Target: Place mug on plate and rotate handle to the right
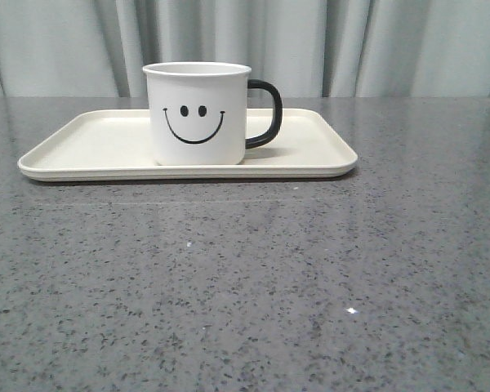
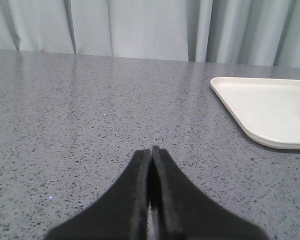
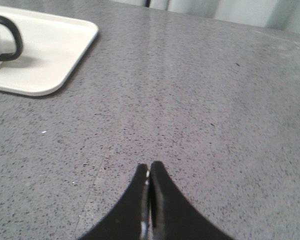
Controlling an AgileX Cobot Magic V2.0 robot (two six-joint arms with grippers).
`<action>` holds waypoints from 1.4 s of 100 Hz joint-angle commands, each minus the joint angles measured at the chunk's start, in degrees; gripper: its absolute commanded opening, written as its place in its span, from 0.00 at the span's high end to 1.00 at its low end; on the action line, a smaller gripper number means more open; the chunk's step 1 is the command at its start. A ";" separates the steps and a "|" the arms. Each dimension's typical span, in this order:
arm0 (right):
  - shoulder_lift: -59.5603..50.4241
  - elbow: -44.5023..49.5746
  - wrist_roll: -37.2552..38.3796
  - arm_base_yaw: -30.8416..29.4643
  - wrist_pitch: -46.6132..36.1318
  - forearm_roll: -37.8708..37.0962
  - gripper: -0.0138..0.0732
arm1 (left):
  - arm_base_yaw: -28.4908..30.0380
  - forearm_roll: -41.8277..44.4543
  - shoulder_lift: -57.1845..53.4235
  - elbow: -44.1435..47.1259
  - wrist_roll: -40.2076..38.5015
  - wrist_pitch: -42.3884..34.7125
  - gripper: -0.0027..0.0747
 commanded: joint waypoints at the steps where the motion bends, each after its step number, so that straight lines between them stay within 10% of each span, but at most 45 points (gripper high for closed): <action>1: -2.24 1.24 -0.53 -3.88 -7.12 1.89 0.92 | 0.06 0.13 -1.75 0.59 0.17 -5.16 0.99; 52: -13.06 13.81 -8.81 -14.81 -18.08 11.80 0.92 | 0.06 0.13 -1.71 0.59 0.17 -5.16 0.99; 140: -13.06 23.90 -8.81 -15.20 -31.56 13.55 0.92 | 0.06 0.13 -1.71 0.59 0.17 -5.16 0.99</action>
